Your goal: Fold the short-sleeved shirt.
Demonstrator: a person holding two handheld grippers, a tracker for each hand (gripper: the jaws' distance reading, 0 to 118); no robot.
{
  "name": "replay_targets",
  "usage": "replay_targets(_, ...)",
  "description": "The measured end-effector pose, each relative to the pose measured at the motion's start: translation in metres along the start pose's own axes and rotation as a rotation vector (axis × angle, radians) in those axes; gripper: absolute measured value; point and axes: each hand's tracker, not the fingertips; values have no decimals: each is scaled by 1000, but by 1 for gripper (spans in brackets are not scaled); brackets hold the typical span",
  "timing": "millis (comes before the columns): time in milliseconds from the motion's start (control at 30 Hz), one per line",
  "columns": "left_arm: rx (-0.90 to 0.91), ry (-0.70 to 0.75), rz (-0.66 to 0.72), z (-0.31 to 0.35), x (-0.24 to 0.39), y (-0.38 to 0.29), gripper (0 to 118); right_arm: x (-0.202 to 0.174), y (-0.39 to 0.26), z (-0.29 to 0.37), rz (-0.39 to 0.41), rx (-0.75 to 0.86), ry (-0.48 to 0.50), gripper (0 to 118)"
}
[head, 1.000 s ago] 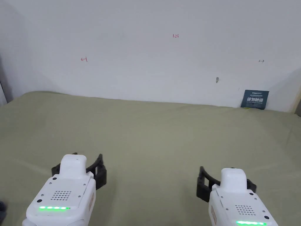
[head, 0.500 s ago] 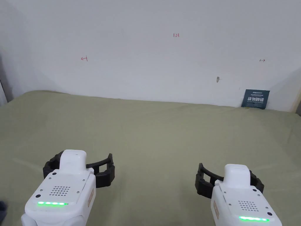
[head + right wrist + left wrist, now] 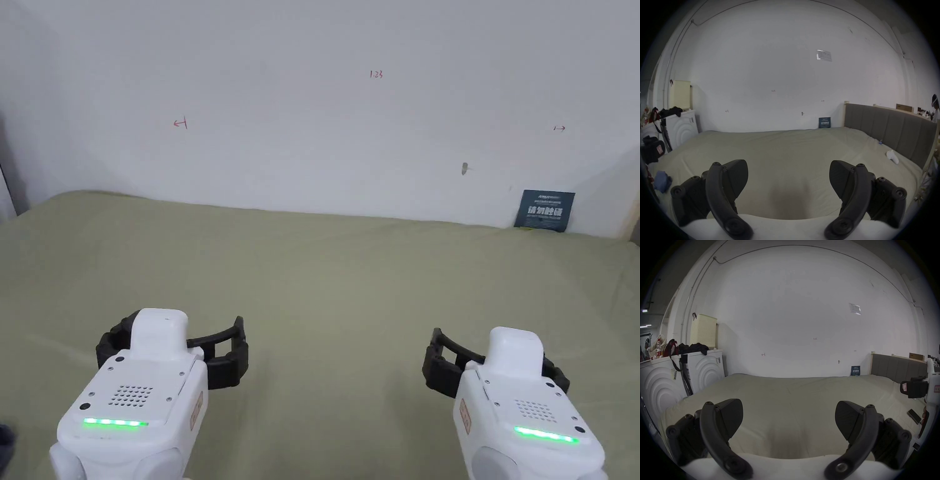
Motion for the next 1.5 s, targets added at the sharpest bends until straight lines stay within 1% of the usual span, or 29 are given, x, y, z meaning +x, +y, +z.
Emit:
replay_targets(133, 0, 32, 26, -3, -2, 0, 115, -3, -8, -9, 18, 1, -47, 106)
replay_targets(233, -14, 54, 19, -5, -4, 0, 115, -2, -11, -14, 2, -28, -67, 106)
replay_targets(433, -40, 61, 7, -10, -8, -2, 115, 1, -13, -19, -33, -51, -29, 106)
replay_targets(667, -32, 62, -44, -14, -6, 0, 115, -5, -15, -24, 5, -77, -52, 106)
replay_targets(867, -26, 44, -63, -15, -1, 0, 115, -5, -16, -23, -8, -83, -36, 106)
replay_targets(933, -33, 36, -66, -16, 0, 0, 115, -7, -16, -25, -2, -89, -61, 105)
replay_targets(967, -36, 32, -68, -16, 1, 0, 115, -5, -15, -27, -9, -104, -55, 105)
replay_targets(1000, -37, 28, -70, -16, 1, 0, 115, -1, -14, -29, -37, -130, -14, 105)
replay_targets(1033, -38, 25, -73, -16, 2, 0, 115, 2, -13, -30, -59, -148, 4, 104)
replay_targets(1100, -38, 24, -77, -16, 2, -1, 115, 3, -13, -33, -62, -172, -19, 104)
replay_targets(1167, -38, 21, -76, -15, 2, 0, 115, 10, -12, -33, -99, -194, 30, 104)
replay_targets(1267, -40, 16, -68, -15, 1, 0, 115, 16, -14, -34, -126, -197, 54, 105)
replay_targets(1367, -44, 17, -62, -15, 1, 0, 115, 20, -17, -32, -128, -172, 93, 105)
replay_targets(1500, -49, 21, -59, -17, -1, 0, 115, 21, -20, -30, -114, -143, 109, 106)
